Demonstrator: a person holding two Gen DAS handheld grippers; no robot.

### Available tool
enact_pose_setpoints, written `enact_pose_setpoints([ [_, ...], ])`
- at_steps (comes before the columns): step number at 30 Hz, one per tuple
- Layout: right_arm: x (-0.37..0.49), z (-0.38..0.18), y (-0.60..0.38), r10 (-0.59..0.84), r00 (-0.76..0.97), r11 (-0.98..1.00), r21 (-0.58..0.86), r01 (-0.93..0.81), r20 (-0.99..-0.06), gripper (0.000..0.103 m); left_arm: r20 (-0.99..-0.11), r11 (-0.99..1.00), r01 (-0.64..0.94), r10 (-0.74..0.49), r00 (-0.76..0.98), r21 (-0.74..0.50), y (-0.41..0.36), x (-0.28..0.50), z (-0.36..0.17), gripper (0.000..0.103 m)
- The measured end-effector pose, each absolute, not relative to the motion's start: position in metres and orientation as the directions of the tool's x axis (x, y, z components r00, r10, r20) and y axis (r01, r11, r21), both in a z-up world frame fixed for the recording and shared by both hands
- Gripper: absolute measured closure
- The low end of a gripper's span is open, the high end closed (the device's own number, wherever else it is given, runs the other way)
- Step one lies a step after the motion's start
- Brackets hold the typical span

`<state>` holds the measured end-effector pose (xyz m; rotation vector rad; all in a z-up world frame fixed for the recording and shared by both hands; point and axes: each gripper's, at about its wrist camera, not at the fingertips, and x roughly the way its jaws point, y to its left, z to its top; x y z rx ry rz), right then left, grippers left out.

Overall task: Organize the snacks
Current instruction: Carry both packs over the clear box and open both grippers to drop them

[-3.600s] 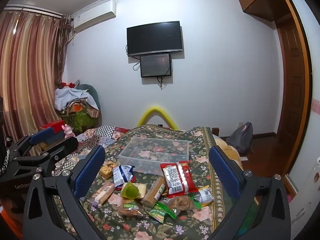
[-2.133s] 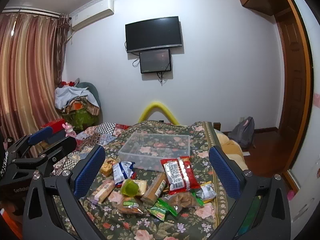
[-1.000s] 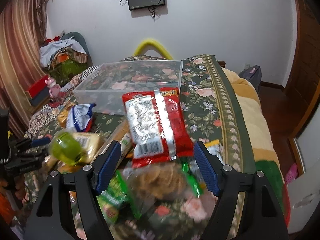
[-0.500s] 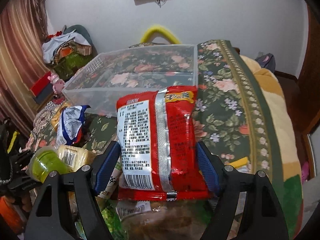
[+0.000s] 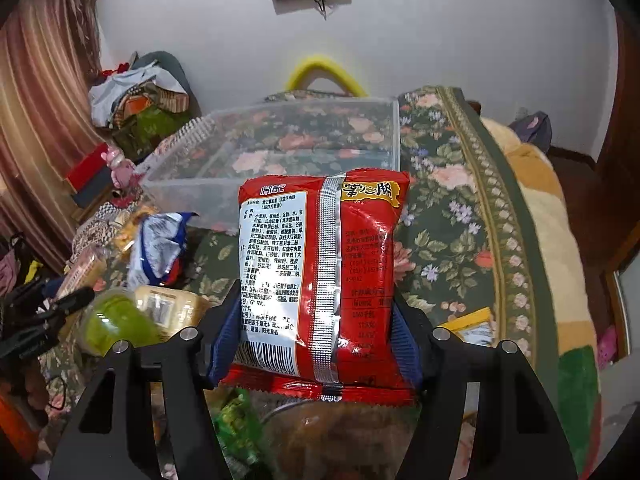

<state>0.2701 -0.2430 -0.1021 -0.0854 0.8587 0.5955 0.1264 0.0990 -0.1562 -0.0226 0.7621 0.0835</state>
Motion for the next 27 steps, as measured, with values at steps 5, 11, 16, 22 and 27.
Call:
enact_pose_setpoints([
  [5, 0.268, -0.082, -0.246, 0.473, 0.536, 0.834, 0.160, -0.529, -0.699, 0.041, -0.643, 0.998, -0.061, 0.033, 0.765, -0.021, 0.091, 0.136, -0.130, 0.058],
  [11, 0.275, -0.063, -0.246, 0.490, 0.571, 0.835, 0.165, -0.525, -0.659, 0.041, -0.591, 1.000, -0.016, 0.001, 0.807, -0.021, 0.080, 0.157, -0.099, 0.058],
  [16, 0.287, -0.050, -0.241, 0.508, 0.591, 0.830, 0.174, -0.529, -0.627, 0.041, -0.563, 1.000, 0.016, -0.018, 0.826, -0.008, 0.068, 0.178, -0.083, 0.058],
  [22, 0.305, -0.046, -0.228, 0.518, 0.606, 0.830, 0.184, -0.527, -0.604, 0.041, -0.568, 0.999, 0.029, -0.038, 0.822, -0.024, 0.064, 0.217, -0.079, 0.058],
  [27, 0.323, -0.051, -0.215, 0.511, 0.608, 0.833, 0.175, -0.524, -0.608, 0.041, -0.585, 0.999, 0.022, -0.033, 0.810, -0.026, 0.066, 0.252, -0.084, 0.058],
])
